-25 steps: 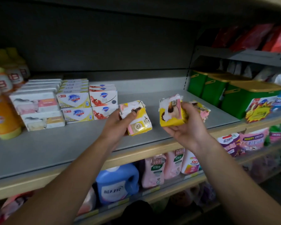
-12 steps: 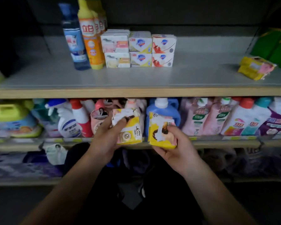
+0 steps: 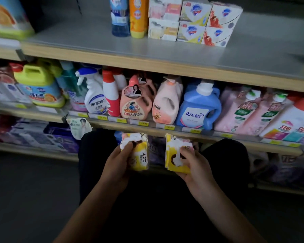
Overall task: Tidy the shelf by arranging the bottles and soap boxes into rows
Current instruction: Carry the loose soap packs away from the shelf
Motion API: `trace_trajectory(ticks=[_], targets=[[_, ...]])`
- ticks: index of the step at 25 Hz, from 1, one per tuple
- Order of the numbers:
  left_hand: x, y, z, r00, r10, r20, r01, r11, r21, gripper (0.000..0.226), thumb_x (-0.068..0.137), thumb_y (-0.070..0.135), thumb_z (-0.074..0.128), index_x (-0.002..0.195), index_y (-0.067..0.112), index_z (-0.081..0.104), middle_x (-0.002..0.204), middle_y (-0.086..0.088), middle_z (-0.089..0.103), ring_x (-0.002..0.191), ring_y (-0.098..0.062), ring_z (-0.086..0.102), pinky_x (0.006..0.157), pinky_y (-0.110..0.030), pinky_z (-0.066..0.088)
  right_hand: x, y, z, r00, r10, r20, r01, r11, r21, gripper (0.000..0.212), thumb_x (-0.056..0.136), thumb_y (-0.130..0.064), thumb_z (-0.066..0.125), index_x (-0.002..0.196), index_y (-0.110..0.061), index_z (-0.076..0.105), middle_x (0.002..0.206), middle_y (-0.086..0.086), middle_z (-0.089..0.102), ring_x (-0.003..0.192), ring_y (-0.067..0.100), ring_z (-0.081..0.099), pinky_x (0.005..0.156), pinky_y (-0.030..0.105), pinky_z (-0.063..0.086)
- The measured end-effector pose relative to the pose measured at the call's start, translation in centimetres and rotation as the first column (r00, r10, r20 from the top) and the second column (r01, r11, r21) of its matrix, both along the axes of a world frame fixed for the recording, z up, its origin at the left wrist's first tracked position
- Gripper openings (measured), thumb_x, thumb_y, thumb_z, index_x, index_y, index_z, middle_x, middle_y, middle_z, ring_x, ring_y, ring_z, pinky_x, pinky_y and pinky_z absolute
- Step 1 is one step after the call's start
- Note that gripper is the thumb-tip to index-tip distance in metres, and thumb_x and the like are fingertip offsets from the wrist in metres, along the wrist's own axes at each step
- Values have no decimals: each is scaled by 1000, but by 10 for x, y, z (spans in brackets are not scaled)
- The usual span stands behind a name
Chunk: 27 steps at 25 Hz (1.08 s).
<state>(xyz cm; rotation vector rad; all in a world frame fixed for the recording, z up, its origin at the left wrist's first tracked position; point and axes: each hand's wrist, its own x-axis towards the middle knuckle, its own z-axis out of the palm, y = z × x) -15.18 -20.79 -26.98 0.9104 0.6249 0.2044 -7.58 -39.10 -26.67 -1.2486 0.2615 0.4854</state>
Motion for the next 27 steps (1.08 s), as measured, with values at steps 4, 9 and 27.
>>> trace_trajectory(ticks=[4, 9, 27], targets=[[7, 4, -15, 998, 4, -56, -7, 999, -52, 19, 98, 26, 52, 110, 19, 65, 99, -9, 75, 85, -25, 73, 61, -38, 59, 11, 8, -8, 999, 51, -7, -52, 993, -109, 16, 90, -19, 65, 81, -23, 78, 88, 7, 76, 77, 20, 74, 58, 32, 56], [41, 12, -36, 990, -34, -140, 20, 995, -101, 19, 97, 25, 54, 110, 20, 67, 99, -7, 75, 87, -26, 73, 60, -39, 59, 39, 17, -31, 995, 33, -92, -49, 983, -176, 14, 91, -18, 64, 84, -21, 77, 81, 1, 76, 75, 18, 74, 58, 31, 56], [184, -11, 54, 800, -345, -490, 360, 931, -68, 18, 90, 13, 61, 108, 14, 68, 91, -9, 73, 75, -25, 70, 59, -38, 55, 103, -47, 48, 878, -312, -362, 227, 939, -260, 29, 87, -29, 68, 110, -12, 66, 103, 12, 71, 94, 27, 69, 80, 44, 58]])
